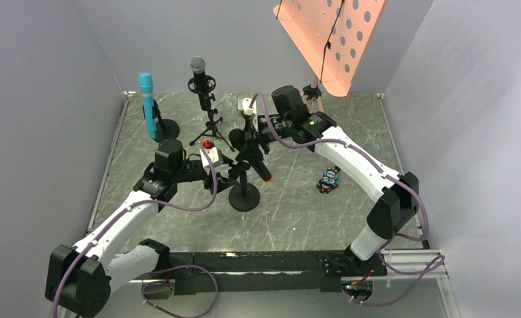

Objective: Attach the microphones to the stand

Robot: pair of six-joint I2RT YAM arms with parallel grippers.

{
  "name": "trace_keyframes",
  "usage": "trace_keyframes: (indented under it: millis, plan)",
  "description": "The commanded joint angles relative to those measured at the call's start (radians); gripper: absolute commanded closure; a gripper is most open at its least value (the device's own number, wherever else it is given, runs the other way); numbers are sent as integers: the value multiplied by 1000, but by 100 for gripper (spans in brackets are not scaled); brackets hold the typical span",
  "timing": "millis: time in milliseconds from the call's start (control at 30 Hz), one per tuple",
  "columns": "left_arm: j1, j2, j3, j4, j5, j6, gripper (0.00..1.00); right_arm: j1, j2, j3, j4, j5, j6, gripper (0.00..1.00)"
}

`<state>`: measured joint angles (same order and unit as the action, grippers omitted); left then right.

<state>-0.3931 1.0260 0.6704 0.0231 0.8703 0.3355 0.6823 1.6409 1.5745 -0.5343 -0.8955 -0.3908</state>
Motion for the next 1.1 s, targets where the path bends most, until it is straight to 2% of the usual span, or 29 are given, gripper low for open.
trace_keyframes:
  millis: [0,267,300,367,433,567,800,1067]
  plan:
    - [-6,-44,-14,49,7,4,27,-21,-82,-2,66,-44,21,99]
    - [-5,-20,9,7,17,22,31,-23,-68,-5,88,-89,55,99]
    - [-5,-18,12,3,14,23,35,-22,-63,-3,87,-95,59,99]
    - [-3,-8,27,-18,12,31,60,-21,-54,0,84,-103,64,99]
    - [-4,15,45,-62,17,41,77,-22,-52,5,78,-103,60,99]
    - [-4,39,64,-82,35,46,94,-21,-65,13,59,-97,48,99]
    - [-4,40,63,-70,45,39,96,-12,-87,-7,99,-126,96,99]
    - [-4,37,57,-65,46,35,96,52,9,27,143,-131,144,99]
